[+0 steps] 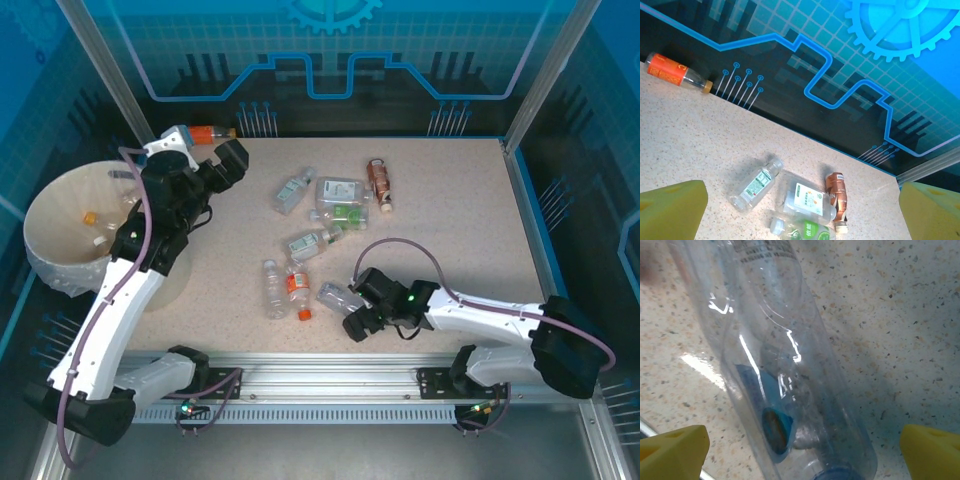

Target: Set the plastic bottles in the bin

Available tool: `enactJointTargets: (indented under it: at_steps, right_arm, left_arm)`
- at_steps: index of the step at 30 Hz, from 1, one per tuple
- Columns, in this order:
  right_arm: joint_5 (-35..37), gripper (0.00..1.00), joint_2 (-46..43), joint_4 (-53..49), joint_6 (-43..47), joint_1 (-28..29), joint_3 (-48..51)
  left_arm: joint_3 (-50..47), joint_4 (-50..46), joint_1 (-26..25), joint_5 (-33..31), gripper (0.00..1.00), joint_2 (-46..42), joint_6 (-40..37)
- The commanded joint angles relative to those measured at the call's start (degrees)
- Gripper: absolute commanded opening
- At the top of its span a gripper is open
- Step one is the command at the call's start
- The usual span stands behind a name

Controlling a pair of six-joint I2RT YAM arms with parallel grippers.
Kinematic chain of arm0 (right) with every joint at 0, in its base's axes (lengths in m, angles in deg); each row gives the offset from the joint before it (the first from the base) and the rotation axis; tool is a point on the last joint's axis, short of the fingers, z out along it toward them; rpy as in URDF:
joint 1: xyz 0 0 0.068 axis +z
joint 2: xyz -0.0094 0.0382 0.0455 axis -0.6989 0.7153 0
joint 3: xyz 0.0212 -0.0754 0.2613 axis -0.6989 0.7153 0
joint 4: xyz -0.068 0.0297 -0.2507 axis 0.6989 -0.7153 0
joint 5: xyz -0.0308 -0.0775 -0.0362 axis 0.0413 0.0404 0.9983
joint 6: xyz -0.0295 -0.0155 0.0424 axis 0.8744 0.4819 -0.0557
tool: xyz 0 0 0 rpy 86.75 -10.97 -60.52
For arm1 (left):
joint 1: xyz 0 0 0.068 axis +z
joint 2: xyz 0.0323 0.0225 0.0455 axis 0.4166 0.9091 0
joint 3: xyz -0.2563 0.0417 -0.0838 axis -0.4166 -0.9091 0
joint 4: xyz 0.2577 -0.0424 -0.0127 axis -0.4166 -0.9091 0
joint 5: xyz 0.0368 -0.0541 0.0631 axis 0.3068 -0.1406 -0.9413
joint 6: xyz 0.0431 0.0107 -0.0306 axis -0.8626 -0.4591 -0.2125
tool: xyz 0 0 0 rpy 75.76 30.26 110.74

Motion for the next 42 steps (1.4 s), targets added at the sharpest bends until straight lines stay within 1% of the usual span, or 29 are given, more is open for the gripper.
enactJointTargets:
  at_steps: [1, 4, 6, 10, 15, 20, 26, 29, 32, 34, 38, 42]
  right_arm:
    - [3.21, 0.97, 1.85, 2.00, -0.76, 0.90, 1.57]
    - [3.69, 0.95, 3.04, 2.27, -0.36, 0.89, 1.80]
    - [4.26, 0.90, 3.11, 3.31, -0.56, 0.87, 2.33]
    - [4.42, 0.85, 3.32, 5.66, -1.29, 0.87, 3.29]
    - [5.96, 0.75, 3.29, 5.75, -2.23, 0.84, 3.38]
    - [6.59, 0.71, 2.32, 6.06, -2.94, 0.24, 5.19]
    - [5.35, 0.74, 1.96, 6.32, -3.93, -0.07, 6.44]
    - [6.23, 0.67, 1.30, 5.63, -4.81, -0.25, 6.50]
    - [7.64, 0.61, -0.84, 5.30, -6.00, -0.50, 6.70]
    - [8.09, 0.59, -3.02, 5.00, -7.44, -1.48, 6.73]
    - [6.09, 0.54, -10.66, 7.46, -10.84, -5.62, 8.02]
    - [2.68, 0.51, -18.10, 12.18, -11.64, -11.23, 10.18]
  left_arm:
    - [0.82, -0.73, -0.38, -0.36, 0.99, 0.39, 2.61]
    - [1.25, -2.37, -0.41, -1.51, 0.99, 0.91, 3.46]
    - [0.14, -1.13, -0.44, 0.28, 0.99, 0.91, 4.46]
    - [-3.12, 3.13, -1.47, 2.46, 0.99, 0.72, 4.75]
    - [-3.55, 4.22, -1.59, 4.43, 0.99, 1.74, 3.77]
    - [-5.39, 8.24, -1.76, 6.29, 0.99, 1.62, 3.10]
    - [-8.22, 13.20, -1.85, 9.18, 0.99, 1.43, 2.22]
    - [-9.27, 15.37, -2.10, 10.57, 0.99, 1.63, 1.80]
    - [-9.55, 16.67, -2.29, 11.53, 0.99, 2.23, 1.31]
    - [-9.28, 16.83, -2.38, 12.60, 0.99, 2.70, 0.97]
    - [-7.58, 14.41, -2.46, 12.50, 0.99, 4.36, 1.57]
    - [-7.65, 13.84, -2.89, 12.32, 0.99, 4.75, 1.68]
